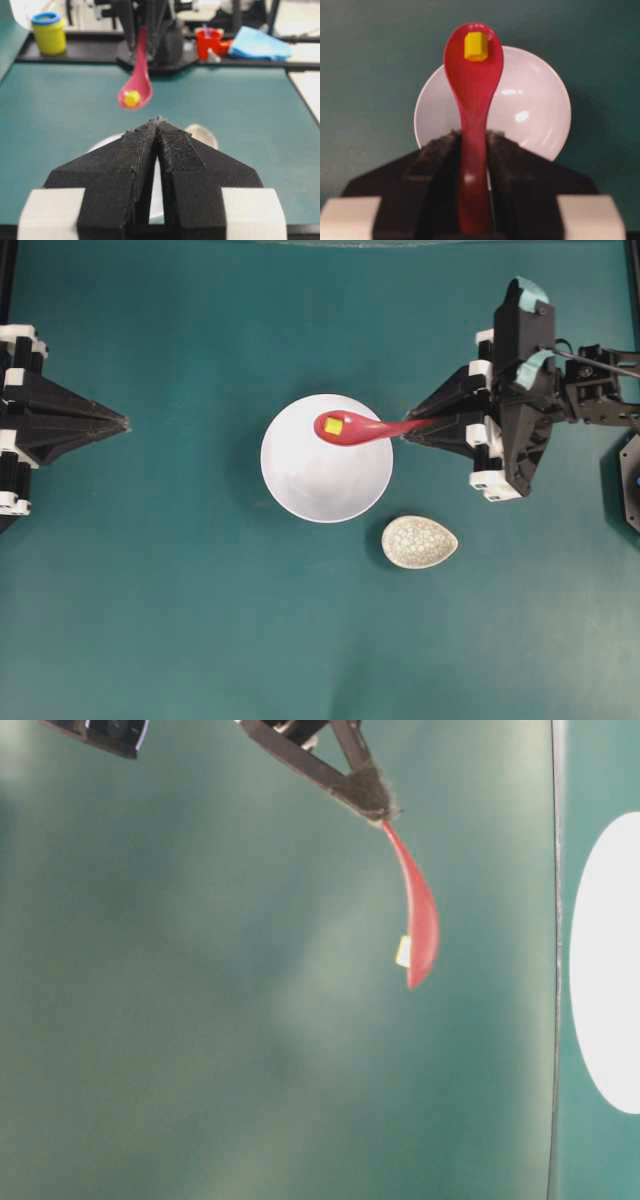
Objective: Scoop the yellow hexagonal prism block from the bowl with a spoon using the right arm.
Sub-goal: 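Hold the spoon with the block steady above the bowl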
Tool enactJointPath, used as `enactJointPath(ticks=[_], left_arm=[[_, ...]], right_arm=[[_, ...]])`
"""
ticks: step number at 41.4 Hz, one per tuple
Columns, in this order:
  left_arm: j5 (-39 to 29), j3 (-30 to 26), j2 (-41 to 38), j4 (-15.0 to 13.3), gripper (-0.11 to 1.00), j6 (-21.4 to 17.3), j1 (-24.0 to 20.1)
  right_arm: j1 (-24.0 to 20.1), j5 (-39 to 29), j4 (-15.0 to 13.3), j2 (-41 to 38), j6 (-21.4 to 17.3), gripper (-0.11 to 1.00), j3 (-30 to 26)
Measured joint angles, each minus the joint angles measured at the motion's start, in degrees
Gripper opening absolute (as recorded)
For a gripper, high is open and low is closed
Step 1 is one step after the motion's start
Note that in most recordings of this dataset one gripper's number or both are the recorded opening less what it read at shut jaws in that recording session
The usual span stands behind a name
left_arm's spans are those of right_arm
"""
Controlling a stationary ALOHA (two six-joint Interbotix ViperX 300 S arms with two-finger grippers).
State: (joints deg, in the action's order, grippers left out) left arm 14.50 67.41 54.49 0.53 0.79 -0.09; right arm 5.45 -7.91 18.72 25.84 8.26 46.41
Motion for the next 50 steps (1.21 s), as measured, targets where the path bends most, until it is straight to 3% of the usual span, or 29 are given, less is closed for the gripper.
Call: enactJointPath(ticks=[50], left_arm=[[-0.26, 0.00, 0.00, 0.09, 0.01, 0.00, 0.00]], right_arm=[[0.00, -0.09, 0.00, 0.09, 0.00, 0.25, -0.53]])
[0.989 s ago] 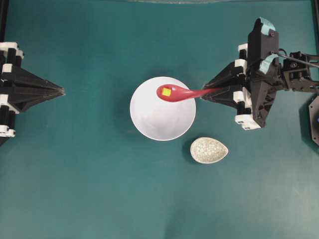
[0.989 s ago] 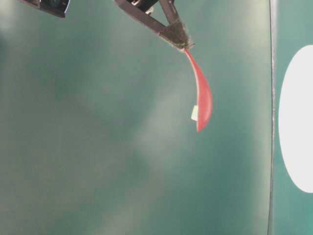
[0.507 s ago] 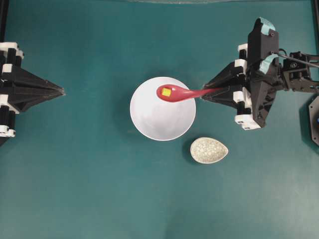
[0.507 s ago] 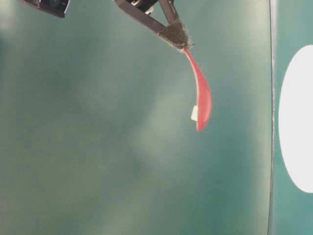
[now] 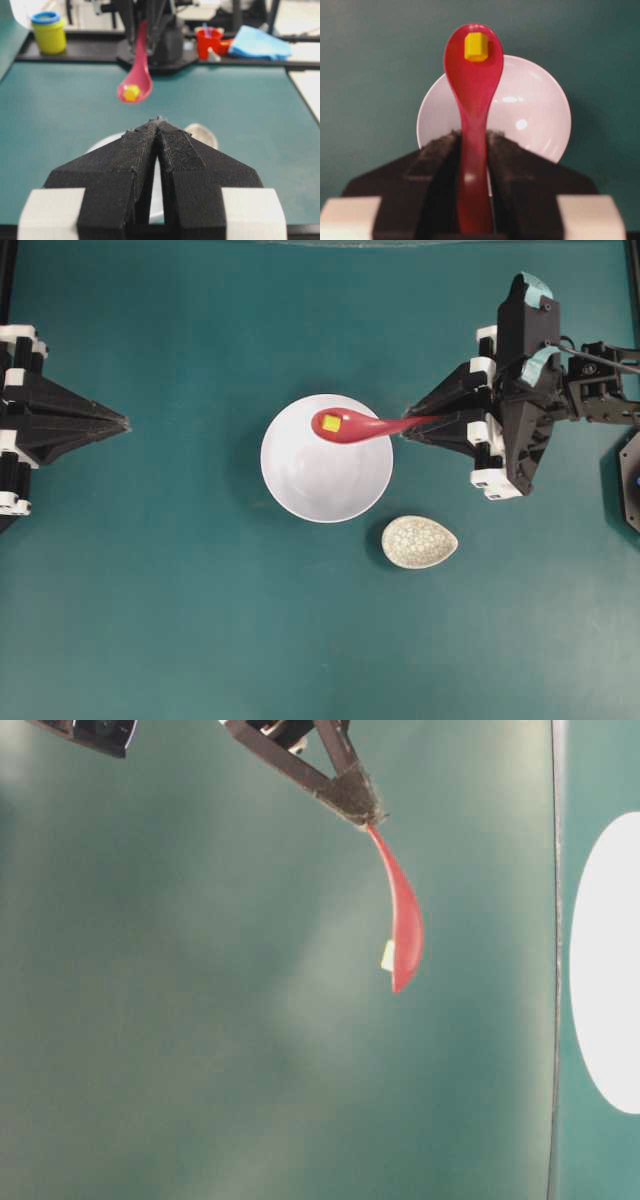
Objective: Scoop the yellow hexagonal prism block from the bowl with a spoon using the right arm.
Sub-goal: 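Hold the spoon with the block steady above the bowl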
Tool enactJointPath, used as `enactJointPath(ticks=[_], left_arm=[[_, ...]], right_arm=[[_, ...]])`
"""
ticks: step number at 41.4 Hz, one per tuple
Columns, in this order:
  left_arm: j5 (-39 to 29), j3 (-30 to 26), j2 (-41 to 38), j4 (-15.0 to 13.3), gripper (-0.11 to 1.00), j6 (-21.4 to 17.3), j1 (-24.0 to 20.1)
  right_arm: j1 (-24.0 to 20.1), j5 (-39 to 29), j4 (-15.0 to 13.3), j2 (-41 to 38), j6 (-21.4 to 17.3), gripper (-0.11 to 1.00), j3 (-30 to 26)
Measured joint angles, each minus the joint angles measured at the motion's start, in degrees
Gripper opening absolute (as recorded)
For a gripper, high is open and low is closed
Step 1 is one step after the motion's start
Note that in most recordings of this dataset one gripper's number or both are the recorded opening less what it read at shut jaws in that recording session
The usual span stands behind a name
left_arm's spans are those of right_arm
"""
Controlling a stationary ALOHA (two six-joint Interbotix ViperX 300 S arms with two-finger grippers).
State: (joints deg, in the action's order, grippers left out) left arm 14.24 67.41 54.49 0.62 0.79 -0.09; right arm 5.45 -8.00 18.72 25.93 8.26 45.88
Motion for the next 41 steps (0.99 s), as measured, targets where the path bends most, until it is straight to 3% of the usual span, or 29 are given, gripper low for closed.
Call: enactJointPath(ticks=[41], left_arm=[[-1.67, 0.00, -0.26, -0.09, 0.01, 0.18, 0.00]], right_arm=[[0.00, -1.76, 0.00, 0.00, 0.00, 0.25, -0.09]])
